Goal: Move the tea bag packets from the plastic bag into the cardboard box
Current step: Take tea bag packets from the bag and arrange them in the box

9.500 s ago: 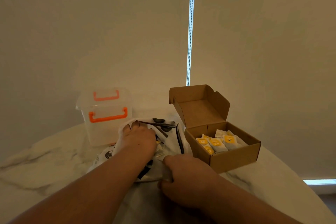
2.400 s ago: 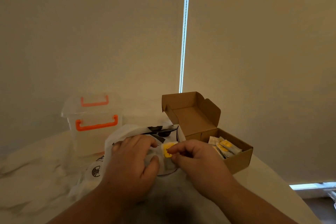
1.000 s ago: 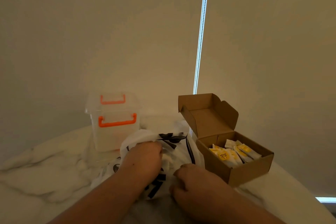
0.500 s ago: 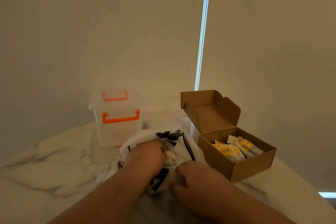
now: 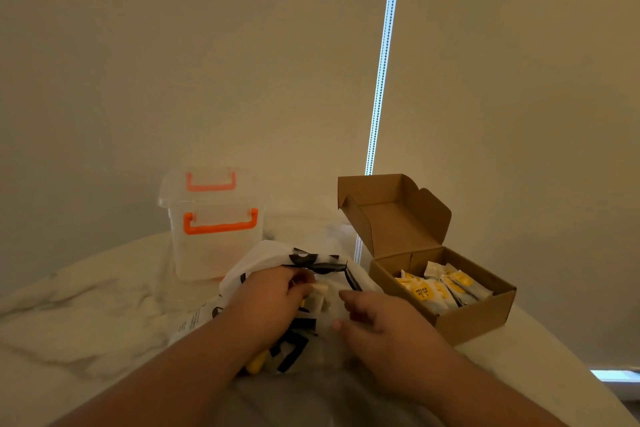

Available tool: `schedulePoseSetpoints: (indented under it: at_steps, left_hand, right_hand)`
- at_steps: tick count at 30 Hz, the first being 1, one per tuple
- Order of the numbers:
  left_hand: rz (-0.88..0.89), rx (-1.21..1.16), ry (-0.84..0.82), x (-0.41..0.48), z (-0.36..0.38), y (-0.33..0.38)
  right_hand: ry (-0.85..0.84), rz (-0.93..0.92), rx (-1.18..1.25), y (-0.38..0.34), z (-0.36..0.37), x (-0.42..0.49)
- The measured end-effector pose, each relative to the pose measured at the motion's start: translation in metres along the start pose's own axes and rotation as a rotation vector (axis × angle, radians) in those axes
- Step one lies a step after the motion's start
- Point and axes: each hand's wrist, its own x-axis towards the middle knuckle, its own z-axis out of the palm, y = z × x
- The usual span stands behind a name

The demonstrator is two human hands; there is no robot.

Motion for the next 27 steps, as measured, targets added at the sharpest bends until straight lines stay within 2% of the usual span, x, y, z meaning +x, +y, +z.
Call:
schedulePoseSetpoints:
  at_steps: [9,18,23,27]
  left_hand:
    - [0.119,-0.251,-0.102,-0.010,-0.013,0.015]
    - [0.195,-0.326,-0.162,-0.010,-0.014,0.019]
    - [0.203,-0.359,-0.188,-0.010,-0.012,0.020]
    - [0.161,-0.357,-0.097,-0.008,-0.006,0.015]
  right_hand:
    - [0.159,-0.002,0.167,0.014,-0.003,0.006]
    - [0.067,-0.020,0.203,0.008,0.004,0.005]
    - [0.042,0.055,0.298,0.009,0.004,0.003]
    - [0.061,0.071,0.332,0.010,-0.001,0.000]
